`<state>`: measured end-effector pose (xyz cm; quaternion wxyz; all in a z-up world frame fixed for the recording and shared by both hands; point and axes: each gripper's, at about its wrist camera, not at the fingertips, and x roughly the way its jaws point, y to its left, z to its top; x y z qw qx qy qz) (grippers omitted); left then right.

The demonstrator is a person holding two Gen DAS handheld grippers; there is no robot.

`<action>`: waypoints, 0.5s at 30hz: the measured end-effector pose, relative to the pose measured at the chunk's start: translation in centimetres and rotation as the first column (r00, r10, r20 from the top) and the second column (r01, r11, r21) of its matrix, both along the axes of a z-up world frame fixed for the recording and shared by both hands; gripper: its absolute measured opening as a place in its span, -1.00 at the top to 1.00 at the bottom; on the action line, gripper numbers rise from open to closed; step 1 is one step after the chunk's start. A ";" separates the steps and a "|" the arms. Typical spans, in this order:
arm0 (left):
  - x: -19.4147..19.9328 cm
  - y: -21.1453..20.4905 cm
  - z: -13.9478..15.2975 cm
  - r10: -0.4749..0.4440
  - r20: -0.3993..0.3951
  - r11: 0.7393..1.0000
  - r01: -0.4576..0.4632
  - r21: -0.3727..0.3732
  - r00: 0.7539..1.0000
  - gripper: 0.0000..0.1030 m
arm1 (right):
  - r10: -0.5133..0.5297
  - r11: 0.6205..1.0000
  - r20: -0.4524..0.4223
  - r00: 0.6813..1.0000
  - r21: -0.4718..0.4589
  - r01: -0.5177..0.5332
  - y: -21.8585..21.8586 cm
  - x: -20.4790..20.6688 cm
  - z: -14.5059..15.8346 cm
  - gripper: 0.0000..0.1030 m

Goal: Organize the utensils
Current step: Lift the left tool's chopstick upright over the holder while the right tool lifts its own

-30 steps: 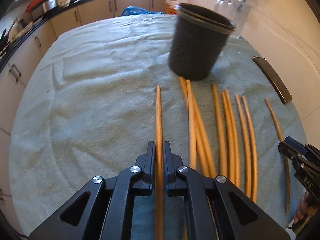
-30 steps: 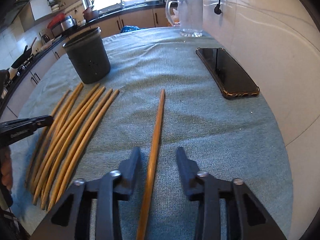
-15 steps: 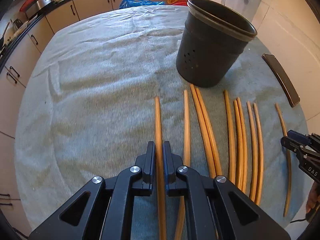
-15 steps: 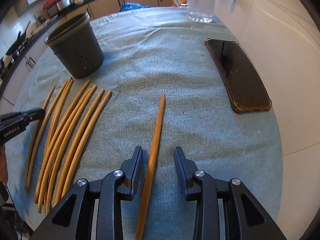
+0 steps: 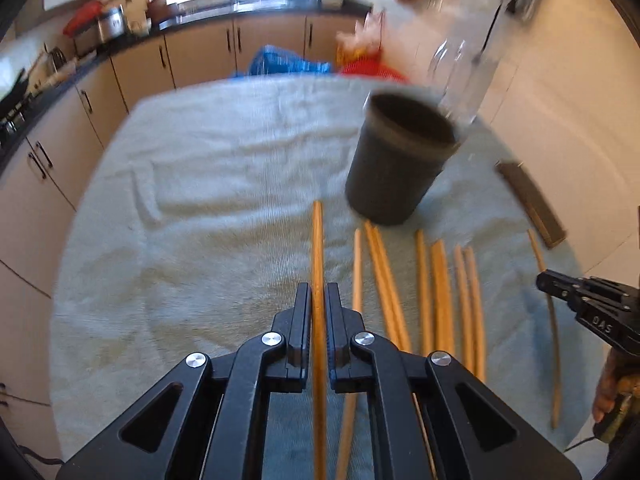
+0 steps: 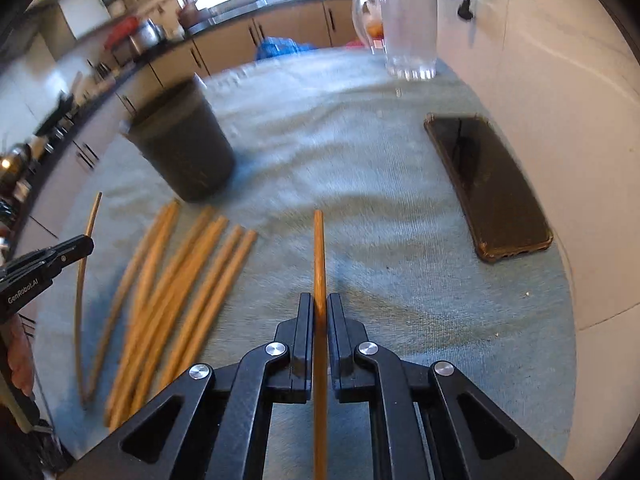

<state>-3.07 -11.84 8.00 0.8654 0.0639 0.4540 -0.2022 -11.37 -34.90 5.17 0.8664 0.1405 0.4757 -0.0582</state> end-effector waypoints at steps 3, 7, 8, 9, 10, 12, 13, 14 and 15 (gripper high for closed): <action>-2.5 0.8 3.0 -0.008 0.082 1.000 0.011 -0.028 0.997 0.88 | 0.008 1.000 0.083 0.997 -0.018 -0.006 0.8 -1.7 2.1 0.86; -5.1 1.4 5.5 -0.019 0.167 0.998 0.028 -0.049 0.986 0.88 | 0.022 0.999 0.163 0.986 -0.045 -0.015 2.4 -3.8 4.5 0.86; -5.9 1.5 6.0 -0.023 0.187 0.998 0.033 -0.051 0.982 0.88 | 0.026 0.999 0.184 0.983 -0.052 -0.017 2.9 -4.5 5.2 0.86; -6.7 1.9 6.6 -0.028 0.203 0.998 0.039 -0.053 0.979 0.88 | 0.031 0.998 0.202 0.979 -0.059 -0.019 3.4 -5.0 5.8 0.86; -7.6 2.0 7.1 -0.033 0.226 0.997 0.047 -0.053 0.973 0.88 | 0.036 0.998 0.217 0.975 -0.067 -0.022 3.7 -5.5 6.3 0.86; -8.8 2.3 7.9 -0.041 0.267 0.997 0.056 -0.050 0.963 0.88 | 0.046 0.996 0.245 0.968 -0.080 -0.027 4.5 -6.0 7.3 0.86; -9.5 2.0 8.2 -0.045 0.286 0.997 0.061 -0.049 0.957 0.88 | 0.051 0.996 0.262 0.964 -0.087 -0.029 4.9 -6.4 7.9 0.86; -10.1 2.2 8.7 -0.050 0.309 0.996 0.069 -0.049 0.950 0.88 | 0.054 0.996 0.275 0.960 -0.089 -0.031 5.1 -6.9 8.4 0.86; -10.6 2.3 9.2 -0.054 0.326 0.996 0.075 -0.052 0.944 0.88 | 0.057 0.995 0.286 0.956 -0.090 -0.033 5.3 -7.3 8.9 0.86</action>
